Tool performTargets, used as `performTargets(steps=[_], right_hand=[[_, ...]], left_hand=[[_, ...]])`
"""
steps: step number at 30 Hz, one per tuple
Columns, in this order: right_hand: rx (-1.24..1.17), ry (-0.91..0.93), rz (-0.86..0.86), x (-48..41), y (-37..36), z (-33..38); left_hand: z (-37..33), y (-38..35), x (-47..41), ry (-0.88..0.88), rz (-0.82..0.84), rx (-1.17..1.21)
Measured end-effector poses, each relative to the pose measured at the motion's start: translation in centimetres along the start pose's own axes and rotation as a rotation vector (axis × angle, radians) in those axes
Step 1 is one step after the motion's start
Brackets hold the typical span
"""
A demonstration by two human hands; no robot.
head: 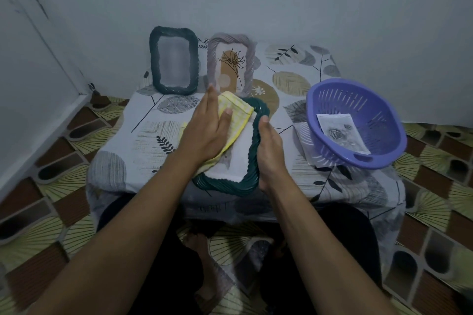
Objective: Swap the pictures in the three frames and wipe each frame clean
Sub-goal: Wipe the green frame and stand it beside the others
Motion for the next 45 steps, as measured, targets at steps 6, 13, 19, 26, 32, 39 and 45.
performTargets(steps=[6,13,19,26,32,39,45], right_hand=[[-0.136,0.07,-0.131,-0.7,1.9,2.4],[-0.143,0.075,-0.146,-0.8,2.6,2.9],[0.033,0.0,-0.051,0.8,-0.1,0.4],[-0.09,-0.063,-0.078,-0.1,-0.7,0.1],[-0.145,-0.118,-0.069,-0.2,1.0,1.0],[-0.04,-0.076,0.003,1.1,-1.7,-0.3],[-0.114,-0.094,0.06,0.9,-1.8,0.1]], left_hand=[[-0.6,-2.6,3.0,0.076,0.121,0.109],[-0.3,-3.6,4.6,0.066,0.149,0.211],[0.2,0.0,0.6,0.07,0.014,-0.113],[-4.0,-3.2,1.9,-0.144,0.19,-0.26],[-4.8,-4.4,5.0,-0.243,0.202,-0.396],[-0.3,0.3,0.3,0.146,-0.016,-0.318],[-5.7,-1.6,1.5,-0.297,0.039,-0.226]])
Point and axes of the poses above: each hand's wrist, its own x-axis away from the middle knuckle, its own y-axis out of the back of the hand, z = x × y, the point moved 9 cm from there along -x, towards the middle knuckle, and after that the axes turned 7 degrees about -y, right-handed, at the moved point
